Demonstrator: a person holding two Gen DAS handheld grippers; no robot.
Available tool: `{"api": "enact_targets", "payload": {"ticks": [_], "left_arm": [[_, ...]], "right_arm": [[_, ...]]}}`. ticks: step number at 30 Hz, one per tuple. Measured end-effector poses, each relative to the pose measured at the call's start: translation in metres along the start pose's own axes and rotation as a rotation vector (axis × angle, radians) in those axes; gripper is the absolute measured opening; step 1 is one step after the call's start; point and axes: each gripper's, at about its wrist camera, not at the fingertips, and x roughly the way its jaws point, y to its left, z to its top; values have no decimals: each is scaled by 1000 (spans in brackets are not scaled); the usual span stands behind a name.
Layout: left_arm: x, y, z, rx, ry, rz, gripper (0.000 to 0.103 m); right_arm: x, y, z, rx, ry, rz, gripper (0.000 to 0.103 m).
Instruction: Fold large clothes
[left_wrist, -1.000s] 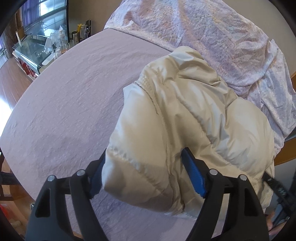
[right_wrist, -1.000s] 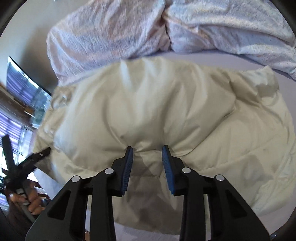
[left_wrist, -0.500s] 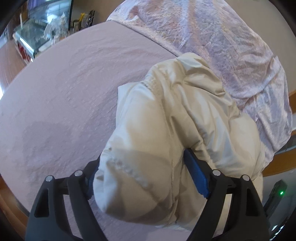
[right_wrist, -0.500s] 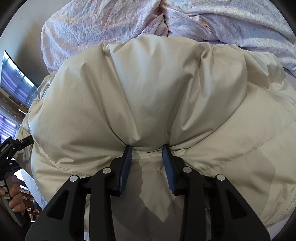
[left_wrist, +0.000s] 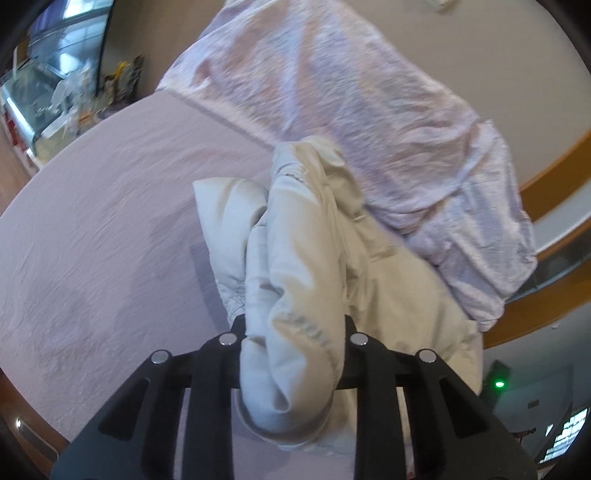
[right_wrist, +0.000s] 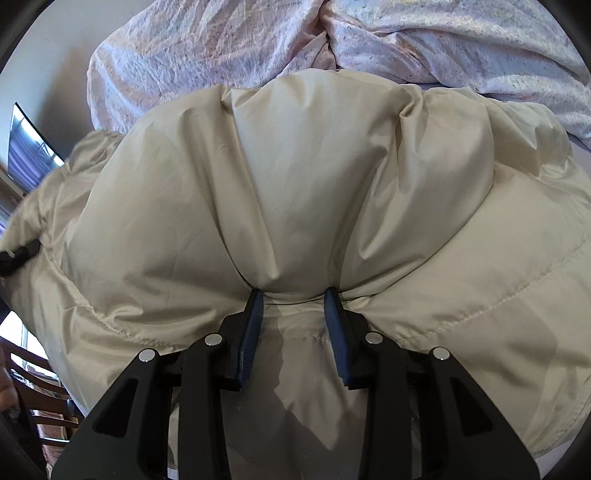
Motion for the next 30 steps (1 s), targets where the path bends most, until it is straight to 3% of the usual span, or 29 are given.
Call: {"api": "enact_targets", "payload": {"ticks": [17, 30], "left_arm": [[-31, -147, -18, 234, -45, -213, 23], [-10, -243, -69, 365, 16, -321, 23]], "right_arm": [[-14, -23, 2, 39, 17, 57, 35], [-70, -83, -10, 79, -47, 53, 35]]}}
